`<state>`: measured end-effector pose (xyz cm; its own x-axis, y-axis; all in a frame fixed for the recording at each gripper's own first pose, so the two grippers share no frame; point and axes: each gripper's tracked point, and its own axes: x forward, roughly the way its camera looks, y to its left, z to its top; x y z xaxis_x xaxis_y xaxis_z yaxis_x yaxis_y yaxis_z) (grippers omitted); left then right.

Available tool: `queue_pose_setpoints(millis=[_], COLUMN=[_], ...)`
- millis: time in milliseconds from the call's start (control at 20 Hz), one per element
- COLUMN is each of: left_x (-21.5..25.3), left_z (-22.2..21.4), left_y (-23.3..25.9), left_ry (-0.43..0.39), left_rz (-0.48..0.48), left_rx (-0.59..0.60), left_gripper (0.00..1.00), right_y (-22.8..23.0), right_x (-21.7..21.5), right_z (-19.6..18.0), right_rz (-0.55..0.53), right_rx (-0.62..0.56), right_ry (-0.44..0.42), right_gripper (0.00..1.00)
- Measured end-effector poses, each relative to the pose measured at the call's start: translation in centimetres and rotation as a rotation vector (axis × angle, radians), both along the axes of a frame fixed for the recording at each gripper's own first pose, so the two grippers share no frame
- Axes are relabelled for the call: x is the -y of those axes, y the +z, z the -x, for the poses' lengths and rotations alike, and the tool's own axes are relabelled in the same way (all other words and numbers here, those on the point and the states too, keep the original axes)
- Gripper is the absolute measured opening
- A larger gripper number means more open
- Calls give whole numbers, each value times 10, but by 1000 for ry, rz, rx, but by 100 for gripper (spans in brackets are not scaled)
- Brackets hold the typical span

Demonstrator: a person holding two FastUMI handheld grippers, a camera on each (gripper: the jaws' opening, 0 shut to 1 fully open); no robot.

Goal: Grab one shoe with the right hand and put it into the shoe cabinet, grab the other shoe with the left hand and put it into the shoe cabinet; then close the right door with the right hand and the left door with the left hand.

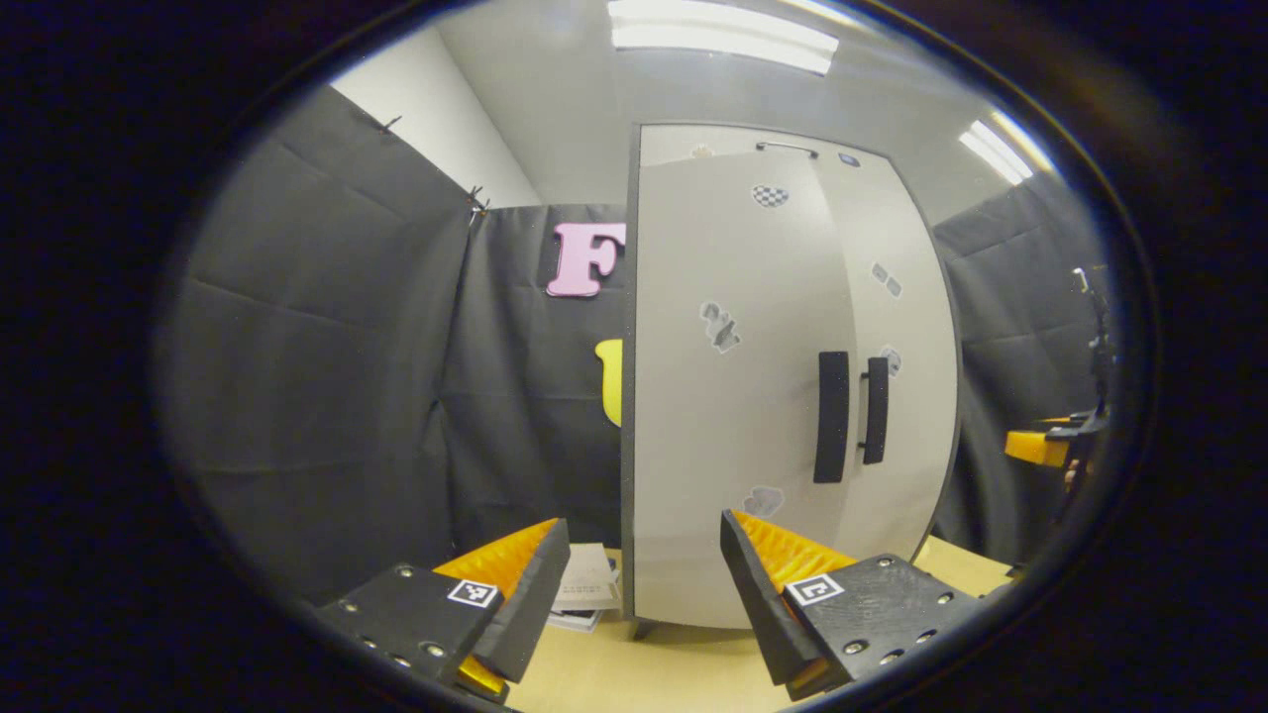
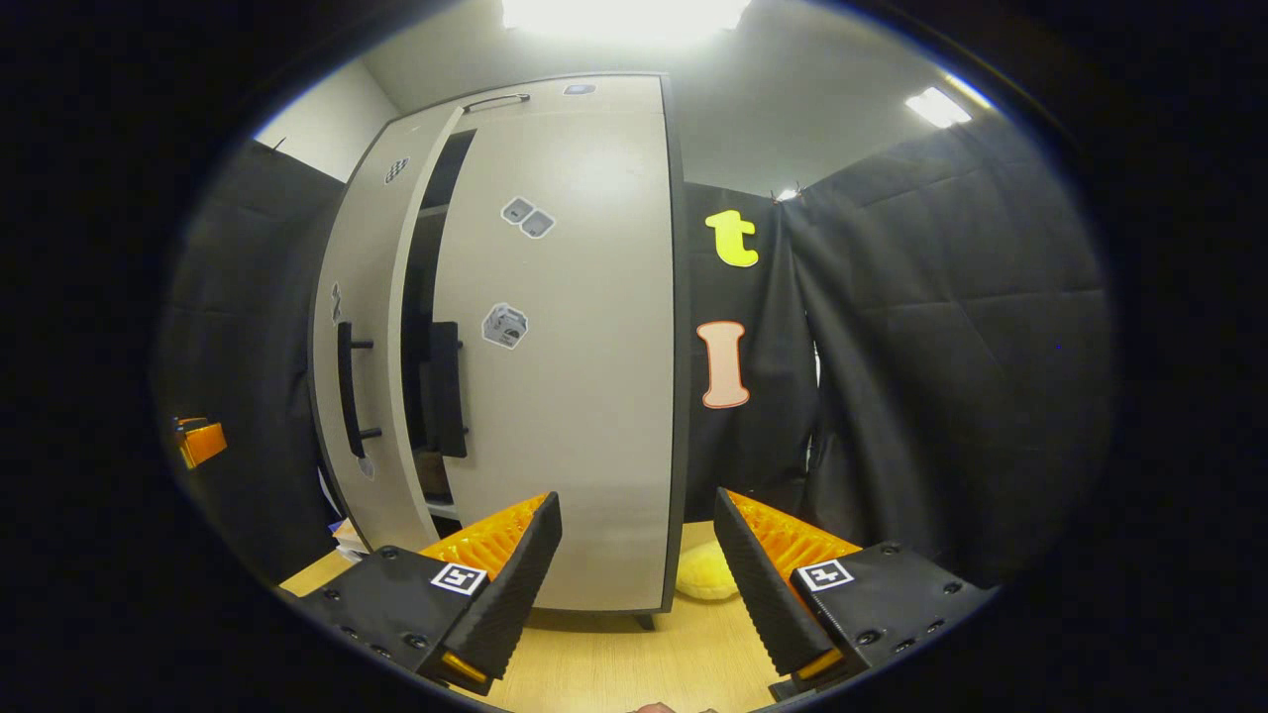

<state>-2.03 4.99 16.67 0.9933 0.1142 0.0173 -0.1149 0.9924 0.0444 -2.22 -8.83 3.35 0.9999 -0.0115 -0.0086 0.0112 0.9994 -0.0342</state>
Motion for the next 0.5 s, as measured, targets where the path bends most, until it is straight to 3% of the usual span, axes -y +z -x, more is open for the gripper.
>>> queue_pose_setpoints(millis=[200,300,350,400,500], left_x=[0,0,-1,-2,-2], left_z=[-10,-9,-9,-9,-9], left_y=[-13,-10,-8,-7,-6], left_ry=[-30,-44,-51,-57,-62], left_rz=[36,52,55,56,53], left_rx=[-29,-18,-9,-4,2], left_gripper=[89,92,89,96,95], right_y=[-3,-9,-11,-13,-15], right_x=[7,5,4,3,3], right_z=[13,16,17,19,22], right_rz=[23,15,11,10,11], right_rx=[5,-10,-17,-21,-25], right_ry=[-40,-38,-37,-37,-39], right_gripper=[92,98,98,98,92])
